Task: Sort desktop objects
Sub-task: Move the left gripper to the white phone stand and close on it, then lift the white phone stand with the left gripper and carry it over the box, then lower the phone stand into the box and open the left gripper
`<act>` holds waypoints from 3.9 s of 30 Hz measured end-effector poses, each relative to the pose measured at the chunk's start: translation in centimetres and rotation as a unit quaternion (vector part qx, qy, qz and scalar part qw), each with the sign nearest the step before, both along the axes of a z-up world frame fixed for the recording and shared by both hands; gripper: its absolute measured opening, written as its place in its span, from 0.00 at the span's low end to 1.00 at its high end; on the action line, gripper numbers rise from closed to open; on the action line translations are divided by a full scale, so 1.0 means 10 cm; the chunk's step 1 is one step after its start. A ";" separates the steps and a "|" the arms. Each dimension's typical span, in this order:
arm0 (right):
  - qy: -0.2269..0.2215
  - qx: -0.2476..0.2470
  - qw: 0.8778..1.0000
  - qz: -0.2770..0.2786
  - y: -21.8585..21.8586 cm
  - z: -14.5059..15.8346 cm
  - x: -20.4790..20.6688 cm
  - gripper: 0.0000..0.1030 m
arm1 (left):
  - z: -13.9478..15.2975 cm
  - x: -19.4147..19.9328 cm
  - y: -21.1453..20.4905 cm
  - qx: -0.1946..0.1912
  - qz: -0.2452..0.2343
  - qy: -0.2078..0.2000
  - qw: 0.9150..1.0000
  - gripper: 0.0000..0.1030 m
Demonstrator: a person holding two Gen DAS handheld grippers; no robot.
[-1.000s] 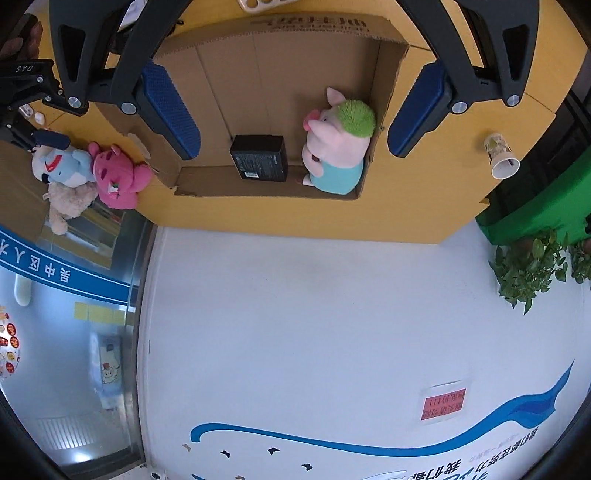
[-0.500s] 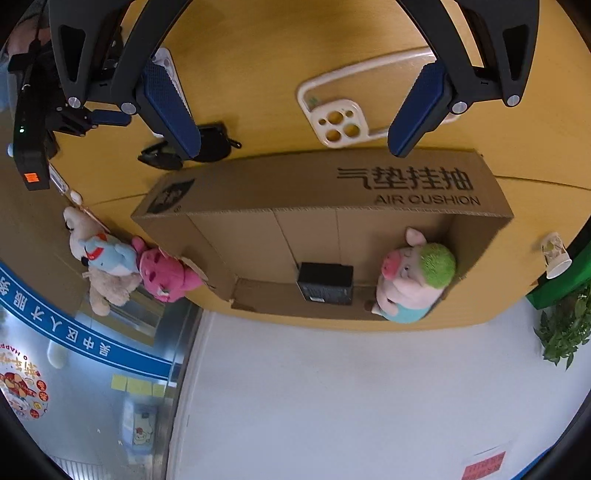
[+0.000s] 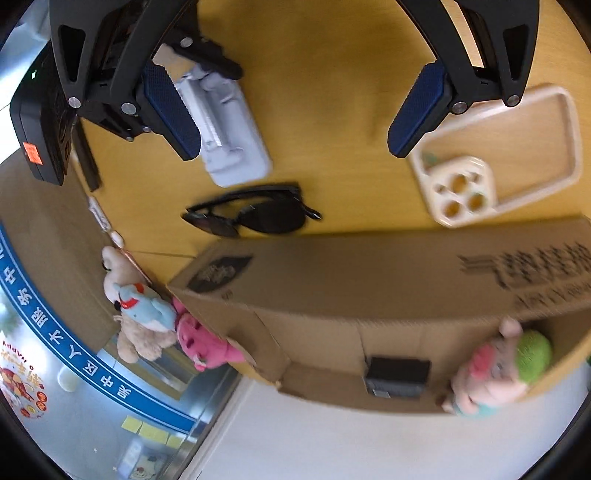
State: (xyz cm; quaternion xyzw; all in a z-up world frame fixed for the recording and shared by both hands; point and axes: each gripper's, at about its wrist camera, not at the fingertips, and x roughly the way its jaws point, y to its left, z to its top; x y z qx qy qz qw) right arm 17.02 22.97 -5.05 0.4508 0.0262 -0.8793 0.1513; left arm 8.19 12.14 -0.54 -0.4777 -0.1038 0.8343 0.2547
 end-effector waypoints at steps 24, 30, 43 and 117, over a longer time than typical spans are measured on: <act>0.028 -0.035 0.999 0.008 -0.18 0.14 0.30 0.70 | -0.08 0.22 0.43 -0.047 -0.050 -0.033 0.997 0.54; 0.067 -0.031 0.997 0.012 -0.19 0.43 0.28 0.70 | 0.25 0.23 0.40 -0.047 -0.046 0.009 0.998 0.53; 0.202 -0.013 0.979 0.026 -0.20 1.48 -0.33 0.70 | 1.49 -0.26 0.38 -0.047 -0.035 0.169 0.984 0.53; -0.065 -0.038 0.996 -0.053 0.37 0.32 -3.97 0.41 | 0.23 -4.22 0.61 -0.018 -0.059 -0.053 0.997 0.58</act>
